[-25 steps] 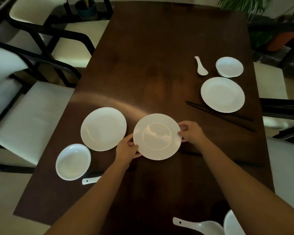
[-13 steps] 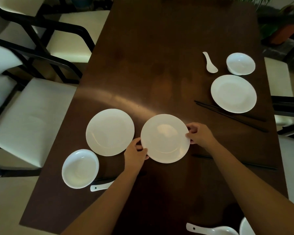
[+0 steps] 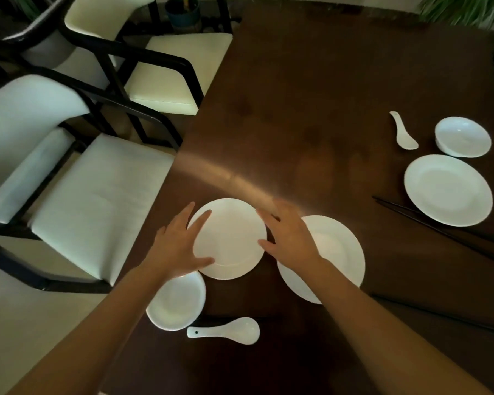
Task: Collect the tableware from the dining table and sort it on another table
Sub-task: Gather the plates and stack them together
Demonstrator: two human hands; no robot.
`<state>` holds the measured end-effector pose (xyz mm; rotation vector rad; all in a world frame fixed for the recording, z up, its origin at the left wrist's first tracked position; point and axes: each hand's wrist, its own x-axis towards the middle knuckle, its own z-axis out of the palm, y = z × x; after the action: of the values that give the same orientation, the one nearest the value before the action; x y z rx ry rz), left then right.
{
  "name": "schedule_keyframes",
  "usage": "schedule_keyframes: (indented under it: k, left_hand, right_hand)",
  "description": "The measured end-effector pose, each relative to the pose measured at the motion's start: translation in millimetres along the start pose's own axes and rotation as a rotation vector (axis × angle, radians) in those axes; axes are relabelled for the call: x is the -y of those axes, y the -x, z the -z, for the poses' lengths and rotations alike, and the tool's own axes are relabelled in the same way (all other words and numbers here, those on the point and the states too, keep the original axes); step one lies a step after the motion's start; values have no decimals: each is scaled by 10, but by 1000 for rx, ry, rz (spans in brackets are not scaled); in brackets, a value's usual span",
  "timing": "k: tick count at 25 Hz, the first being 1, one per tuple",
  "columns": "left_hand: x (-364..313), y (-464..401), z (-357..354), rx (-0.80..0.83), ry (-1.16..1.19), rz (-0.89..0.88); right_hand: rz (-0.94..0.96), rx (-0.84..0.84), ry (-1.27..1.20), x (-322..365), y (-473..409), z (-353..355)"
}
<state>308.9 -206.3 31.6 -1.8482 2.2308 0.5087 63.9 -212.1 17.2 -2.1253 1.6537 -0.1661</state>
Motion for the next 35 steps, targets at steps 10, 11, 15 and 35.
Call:
schedule_keyframes:
  k: [10,11,15,35]
  left_hand:
    - [196,-251,-295,195,60,-69]
    - [172,-263,-309,193,95,-63]
    - [101,-287,-300,154,222,-36]
    - [-1607,-400,-389,248,198,-321]
  right_hand:
    - [-119,231,63,195,-241,-343]
    - [-151,226,10,220,-245,-353]
    - [-233,151,-165,230,-239,-299]
    - [-492,-12,-176,-1076,1022,199]
